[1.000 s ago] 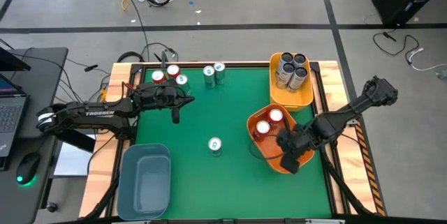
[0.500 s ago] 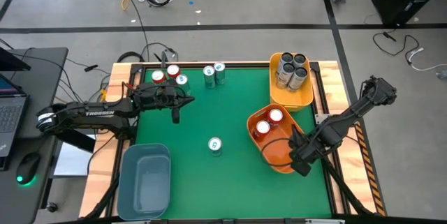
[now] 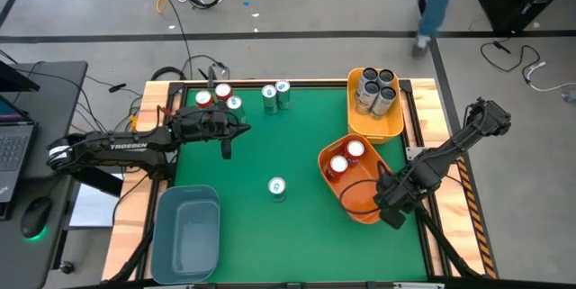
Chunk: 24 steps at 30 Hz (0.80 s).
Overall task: Sort soda cans
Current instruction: Move the orange bin to the center
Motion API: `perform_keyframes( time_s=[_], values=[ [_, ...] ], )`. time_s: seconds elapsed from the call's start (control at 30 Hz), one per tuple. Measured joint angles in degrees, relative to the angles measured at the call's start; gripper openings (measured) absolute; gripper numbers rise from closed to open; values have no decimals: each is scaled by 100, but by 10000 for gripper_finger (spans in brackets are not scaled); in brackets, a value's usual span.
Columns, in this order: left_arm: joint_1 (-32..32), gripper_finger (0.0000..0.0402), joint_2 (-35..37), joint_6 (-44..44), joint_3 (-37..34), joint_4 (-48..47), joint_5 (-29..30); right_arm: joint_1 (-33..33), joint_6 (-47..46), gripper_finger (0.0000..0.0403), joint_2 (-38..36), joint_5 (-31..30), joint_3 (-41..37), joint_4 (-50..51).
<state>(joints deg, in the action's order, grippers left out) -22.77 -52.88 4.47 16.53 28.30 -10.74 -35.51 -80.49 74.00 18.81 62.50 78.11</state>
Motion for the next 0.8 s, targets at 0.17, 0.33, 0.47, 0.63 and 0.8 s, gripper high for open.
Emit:
perform_keyframes(
  time_s=[0.17, 0.33, 0.47, 0.63, 0.8],
  values=[
    [-1, 2, 0, -2, 0, 14, 0, 0, -43, 0, -2, 212, -294, 8],
    [-1, 2, 0, 0, 0, 26, 0, 17, 232, 0, -2, 250, -730, -522],
    [1, 2, 0, 10, 0, 54, 0, 149, 383, 0, -6, 69, -844, -652],
    [1, 2, 2, 24, 2, 61, 0, 322, 609, 0, -17, -438, -841, -681],
    [1, 2, 1, 26, 2, 58, 0, 506, 887, 0, -7, -1148, -852, -687]
  ],
)
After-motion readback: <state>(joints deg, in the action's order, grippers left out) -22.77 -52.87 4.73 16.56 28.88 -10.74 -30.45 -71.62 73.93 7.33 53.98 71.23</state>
